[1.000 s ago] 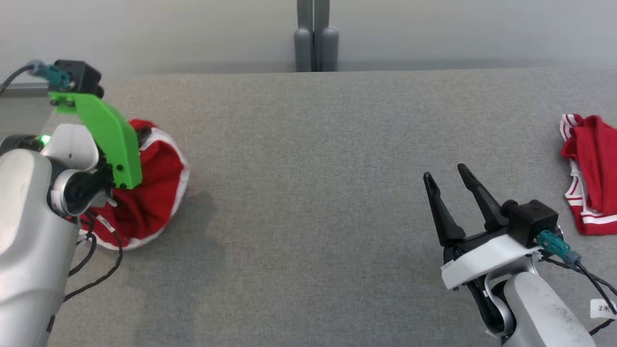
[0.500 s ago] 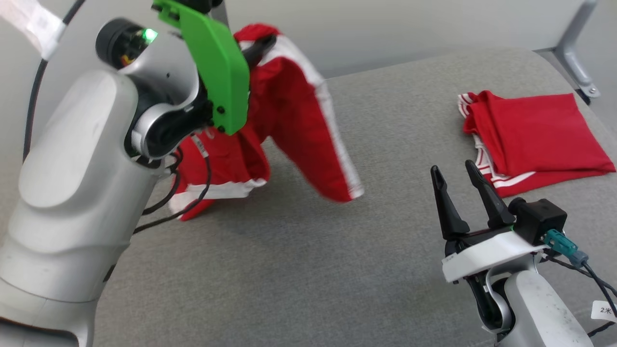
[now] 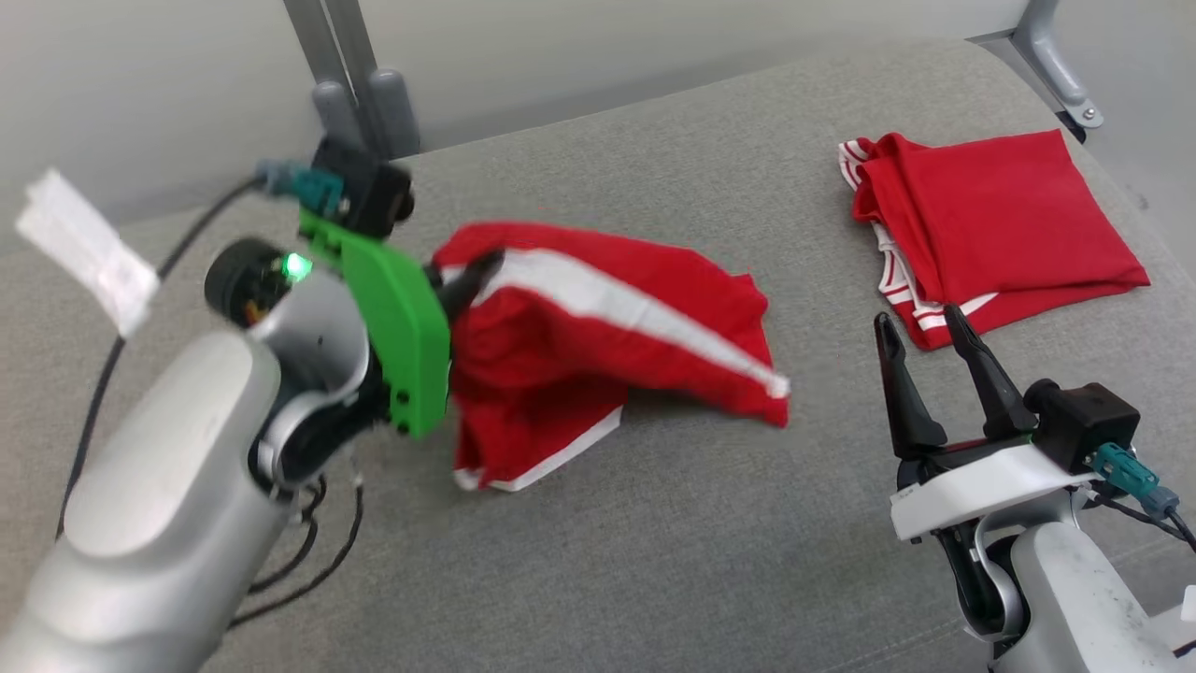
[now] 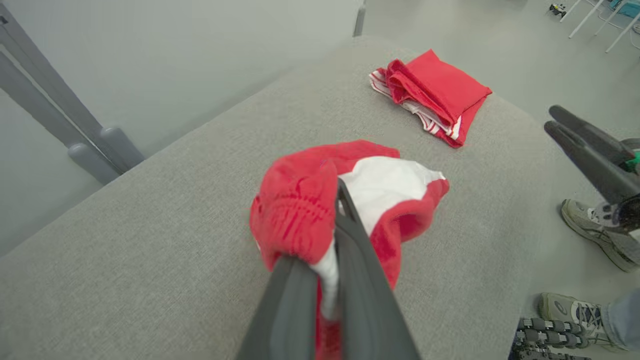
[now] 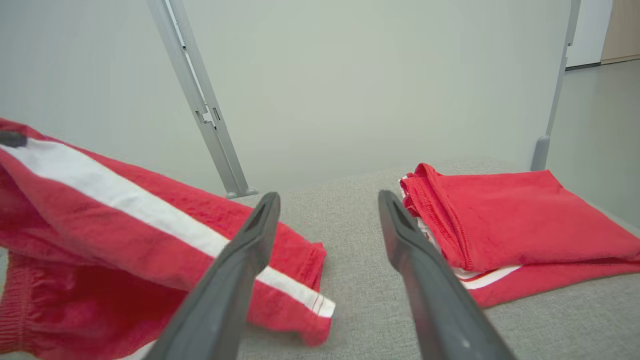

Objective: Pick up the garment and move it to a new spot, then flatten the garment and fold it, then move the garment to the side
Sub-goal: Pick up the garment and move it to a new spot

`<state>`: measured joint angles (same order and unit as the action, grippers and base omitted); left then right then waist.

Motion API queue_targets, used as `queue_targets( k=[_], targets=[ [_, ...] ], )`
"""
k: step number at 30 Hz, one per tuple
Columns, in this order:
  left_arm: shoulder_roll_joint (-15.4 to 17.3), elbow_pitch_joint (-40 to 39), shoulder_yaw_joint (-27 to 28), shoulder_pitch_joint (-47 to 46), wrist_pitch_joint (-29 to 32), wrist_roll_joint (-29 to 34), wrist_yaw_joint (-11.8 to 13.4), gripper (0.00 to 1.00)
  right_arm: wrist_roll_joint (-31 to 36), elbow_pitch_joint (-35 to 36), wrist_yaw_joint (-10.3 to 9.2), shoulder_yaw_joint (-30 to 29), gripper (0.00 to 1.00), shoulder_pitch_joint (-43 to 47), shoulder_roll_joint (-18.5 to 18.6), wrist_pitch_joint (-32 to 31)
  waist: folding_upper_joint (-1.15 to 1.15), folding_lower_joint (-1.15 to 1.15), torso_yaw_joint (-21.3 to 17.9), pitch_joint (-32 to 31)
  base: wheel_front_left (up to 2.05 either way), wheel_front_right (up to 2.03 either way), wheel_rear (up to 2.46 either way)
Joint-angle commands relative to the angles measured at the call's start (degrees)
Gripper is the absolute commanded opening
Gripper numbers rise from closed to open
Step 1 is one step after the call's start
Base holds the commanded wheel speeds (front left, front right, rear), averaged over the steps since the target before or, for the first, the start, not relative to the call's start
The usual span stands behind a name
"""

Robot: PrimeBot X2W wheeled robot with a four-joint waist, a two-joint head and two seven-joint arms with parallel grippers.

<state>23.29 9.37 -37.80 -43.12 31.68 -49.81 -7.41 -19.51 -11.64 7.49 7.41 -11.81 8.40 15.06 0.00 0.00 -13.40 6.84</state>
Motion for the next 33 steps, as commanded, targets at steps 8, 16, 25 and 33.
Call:
queue_targets(
  k=[8, 16, 25, 33],
  targets=[
    [4.69, 7.22, 2.08, 16.31, -11.92, -0.22, 1.03, 0.04, 0.50, -0.02, 0.01, 0.42, 1.00, 0.93, 1.86, 0.14, 0.00, 0.00, 4.86, 0.62, 0.00, 0.00, 0.00],
    [2.55, 17.58, 0.99, 18.08, -19.50, -2.50, -0.09, 1.00, 0.63, -0.76, 0.01, 1.62, 1.00, 0.95, 3.31, 0.14, 0.00, 0.00, 7.78, -0.63, 0.00, 0.00, 0.00],
    [10.36, 13.19, -3.04, 17.42, -15.01, -8.85, -0.11, 1.00, 0.27, -1.53, 0.01, 1.09, 1.00, 2.41, 4.66, 0.14, 0.00, 0.00, 9.45, -3.52, 0.00, 0.00, 0.00],
    [20.01, 0.43, 1.83, 18.31, -17.94, -6.75, 6.06, 1.00, 0.77, -0.71, 0.01, -0.59, 1.00, 4.32, 4.60, 0.14, 0.00, 0.00, 11.30, -5.76, 0.00, 0.00, 0.00]
  ],
)
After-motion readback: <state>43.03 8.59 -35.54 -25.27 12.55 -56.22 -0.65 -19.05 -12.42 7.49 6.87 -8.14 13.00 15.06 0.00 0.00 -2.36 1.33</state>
